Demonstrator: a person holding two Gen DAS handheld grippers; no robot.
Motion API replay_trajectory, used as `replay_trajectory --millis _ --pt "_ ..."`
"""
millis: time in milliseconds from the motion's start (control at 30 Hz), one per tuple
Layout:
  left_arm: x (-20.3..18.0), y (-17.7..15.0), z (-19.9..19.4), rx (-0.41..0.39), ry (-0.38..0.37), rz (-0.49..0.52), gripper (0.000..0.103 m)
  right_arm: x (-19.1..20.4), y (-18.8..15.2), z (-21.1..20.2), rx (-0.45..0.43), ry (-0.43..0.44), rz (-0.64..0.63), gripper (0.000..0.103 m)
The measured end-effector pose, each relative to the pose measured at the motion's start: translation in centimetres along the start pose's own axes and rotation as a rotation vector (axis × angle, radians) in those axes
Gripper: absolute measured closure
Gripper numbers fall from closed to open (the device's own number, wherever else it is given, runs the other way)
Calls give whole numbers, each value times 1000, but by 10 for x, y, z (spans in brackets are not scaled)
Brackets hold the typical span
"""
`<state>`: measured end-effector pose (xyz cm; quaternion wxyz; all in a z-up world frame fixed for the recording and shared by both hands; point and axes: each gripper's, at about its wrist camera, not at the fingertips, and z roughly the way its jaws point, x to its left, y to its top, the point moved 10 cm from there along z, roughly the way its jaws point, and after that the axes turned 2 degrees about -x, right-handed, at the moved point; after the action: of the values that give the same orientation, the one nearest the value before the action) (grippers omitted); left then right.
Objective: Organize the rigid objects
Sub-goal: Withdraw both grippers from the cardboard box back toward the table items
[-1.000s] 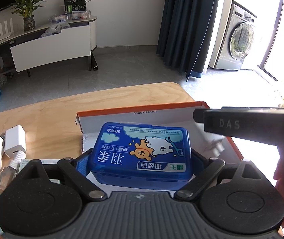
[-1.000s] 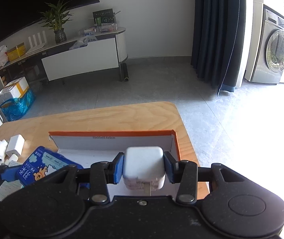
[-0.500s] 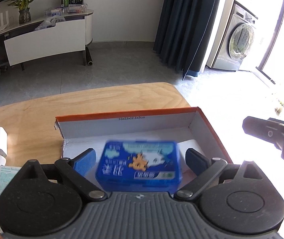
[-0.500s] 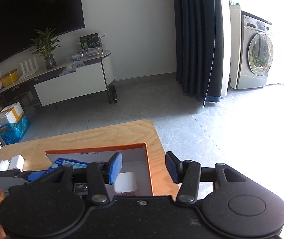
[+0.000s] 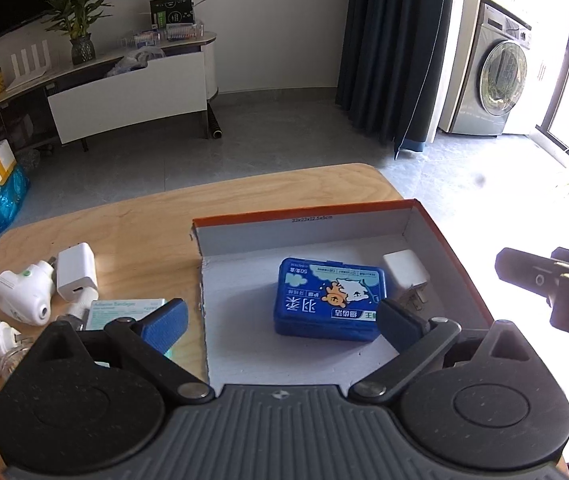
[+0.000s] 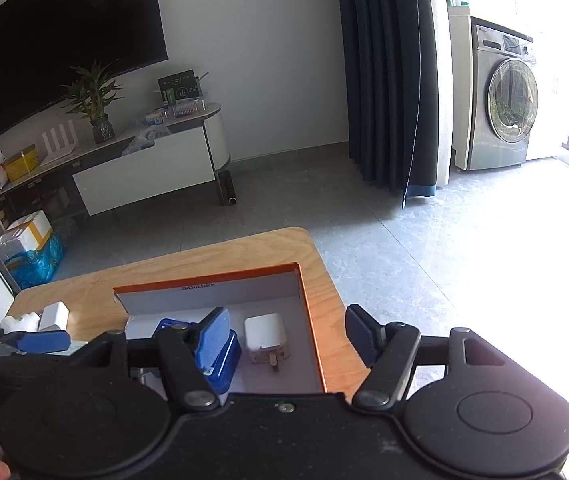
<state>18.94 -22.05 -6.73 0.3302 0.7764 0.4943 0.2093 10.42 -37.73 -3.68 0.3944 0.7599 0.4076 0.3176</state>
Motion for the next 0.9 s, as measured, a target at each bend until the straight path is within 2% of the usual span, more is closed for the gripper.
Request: replay_trajectory --millis 267,900 --pt "20 -11 -21 -9 28 -20 0 21 -21 -12 38 22 -19 25" --pt "61 -36 -53 -37 67 -73 0 75 -44 -31 75 98 -80 24"
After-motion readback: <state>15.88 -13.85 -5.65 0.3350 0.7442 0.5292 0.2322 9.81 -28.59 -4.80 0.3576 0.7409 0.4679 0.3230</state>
